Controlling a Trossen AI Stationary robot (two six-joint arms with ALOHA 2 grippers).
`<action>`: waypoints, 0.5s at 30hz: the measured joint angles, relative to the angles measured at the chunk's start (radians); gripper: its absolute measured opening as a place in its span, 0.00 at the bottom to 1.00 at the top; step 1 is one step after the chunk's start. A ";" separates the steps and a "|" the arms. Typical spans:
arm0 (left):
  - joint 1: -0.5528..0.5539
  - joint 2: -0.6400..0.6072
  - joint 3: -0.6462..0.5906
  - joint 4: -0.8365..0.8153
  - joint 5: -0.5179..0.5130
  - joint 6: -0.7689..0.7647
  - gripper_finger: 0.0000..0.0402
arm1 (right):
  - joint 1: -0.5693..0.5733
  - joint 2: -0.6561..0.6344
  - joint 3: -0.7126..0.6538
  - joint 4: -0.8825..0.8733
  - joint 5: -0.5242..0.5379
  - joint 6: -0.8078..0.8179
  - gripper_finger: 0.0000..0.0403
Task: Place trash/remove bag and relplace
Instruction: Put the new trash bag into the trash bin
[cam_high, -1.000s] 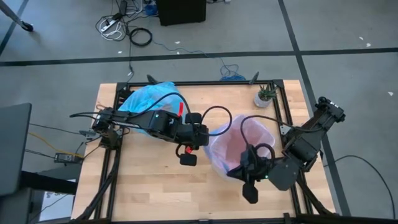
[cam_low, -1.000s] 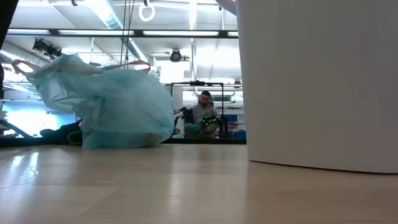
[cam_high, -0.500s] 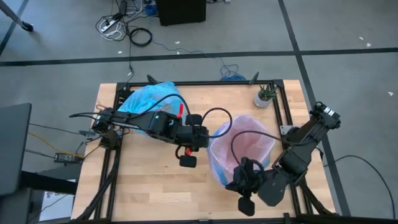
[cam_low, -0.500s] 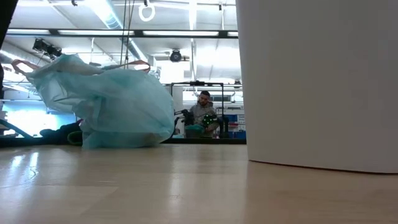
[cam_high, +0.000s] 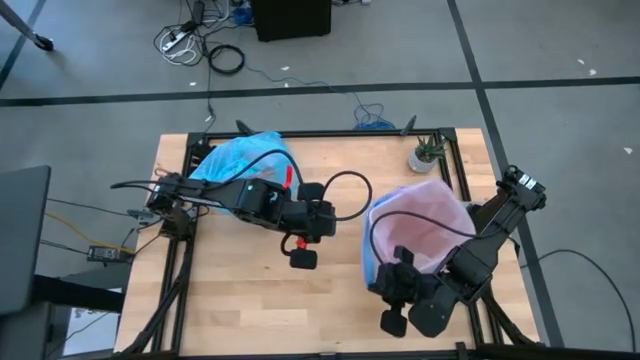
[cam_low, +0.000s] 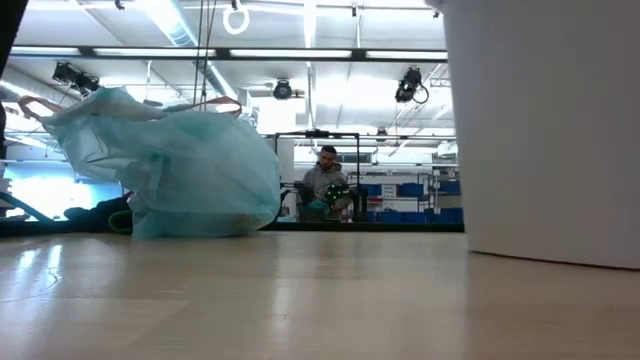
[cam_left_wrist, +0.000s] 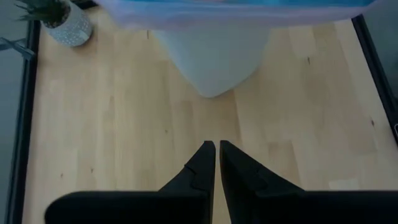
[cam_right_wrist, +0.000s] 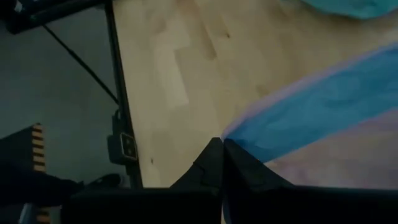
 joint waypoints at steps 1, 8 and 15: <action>-0.001 -0.003 0.000 0.001 -0.005 0.000 0.08 | 0.002 0.000 0.000 0.001 -0.007 0.000 0.00; -0.001 -0.007 0.037 0.019 -0.054 0.000 0.08 | 0.039 0.000 0.000 0.002 -0.014 0.003 0.00; -0.002 -0.007 0.051 0.201 -0.031 0.015 0.08 | 0.081 0.000 0.001 0.003 -0.039 0.031 0.03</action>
